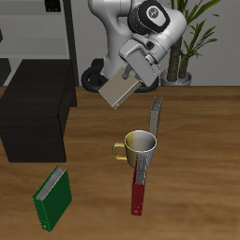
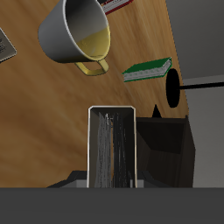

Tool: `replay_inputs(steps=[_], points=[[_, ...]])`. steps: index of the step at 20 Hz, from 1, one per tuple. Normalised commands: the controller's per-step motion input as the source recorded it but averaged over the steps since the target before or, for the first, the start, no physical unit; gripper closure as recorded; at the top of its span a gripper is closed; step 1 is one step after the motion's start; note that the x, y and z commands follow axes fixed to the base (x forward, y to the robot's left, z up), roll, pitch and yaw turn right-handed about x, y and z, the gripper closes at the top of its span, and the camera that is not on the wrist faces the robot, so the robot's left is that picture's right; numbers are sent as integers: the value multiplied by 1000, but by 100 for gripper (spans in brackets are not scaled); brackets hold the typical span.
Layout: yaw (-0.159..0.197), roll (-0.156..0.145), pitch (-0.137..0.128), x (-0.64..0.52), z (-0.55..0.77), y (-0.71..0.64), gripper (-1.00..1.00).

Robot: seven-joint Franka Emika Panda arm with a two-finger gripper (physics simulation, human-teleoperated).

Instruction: Place the left yellow book in the top region of the shelf

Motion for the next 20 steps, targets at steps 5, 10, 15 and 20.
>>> replay_inputs(steps=[5, 10, 15, 20], points=[[-18, -72, -16, 36, -21, -81, 100], [-11, -29, 34, 32, -83, -51, 100], [-15, -35, 8, 40, -40, -47, 100], [1, -41, 30, 62, -135, -45, 100]])
